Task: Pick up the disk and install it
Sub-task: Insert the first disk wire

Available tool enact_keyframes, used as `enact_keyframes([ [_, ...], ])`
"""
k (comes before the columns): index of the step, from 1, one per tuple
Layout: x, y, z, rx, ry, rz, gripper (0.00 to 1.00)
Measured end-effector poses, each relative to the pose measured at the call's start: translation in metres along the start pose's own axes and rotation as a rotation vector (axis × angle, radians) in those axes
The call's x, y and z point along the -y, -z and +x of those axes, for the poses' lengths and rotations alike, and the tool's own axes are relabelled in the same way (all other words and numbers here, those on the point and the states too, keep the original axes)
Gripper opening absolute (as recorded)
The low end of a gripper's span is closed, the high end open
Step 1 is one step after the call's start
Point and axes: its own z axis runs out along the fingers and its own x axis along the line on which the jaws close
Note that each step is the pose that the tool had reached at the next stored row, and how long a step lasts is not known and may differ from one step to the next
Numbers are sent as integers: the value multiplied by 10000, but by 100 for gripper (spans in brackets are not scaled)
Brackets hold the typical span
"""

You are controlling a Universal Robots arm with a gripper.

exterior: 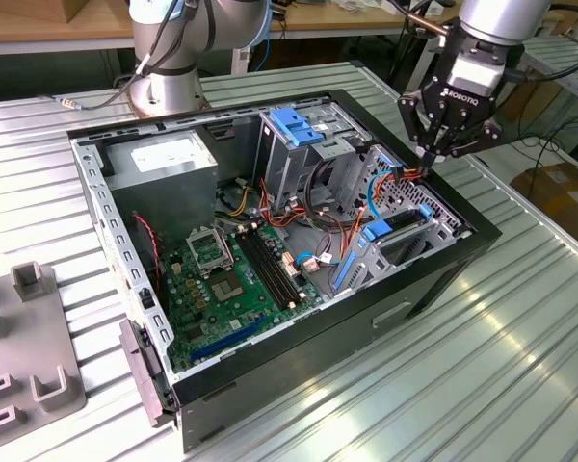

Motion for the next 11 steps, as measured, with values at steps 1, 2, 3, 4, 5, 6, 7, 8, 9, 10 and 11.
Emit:
enact_keyframes([
  [1,4,1,2,-2,119,7,11],
  [2,7,1,3,-2,256,17,11],
  [3,8,0,5,-4,502,35,11],
  [4,9,0,6,-6,734,52,11],
  [5,10,0,6,-8,909,65,11],
  [6,12,0,7,-9,1137,81,11],
  [7,12,0,7,-10,1299,94,11],
  [8,13,0,8,-12,1506,109,11],
  [9,14,0,9,-14,1682,121,11],
  [10,17,0,11,-16,1943,140,11],
  [11,20,0,13,-18,2078,150,11],
])
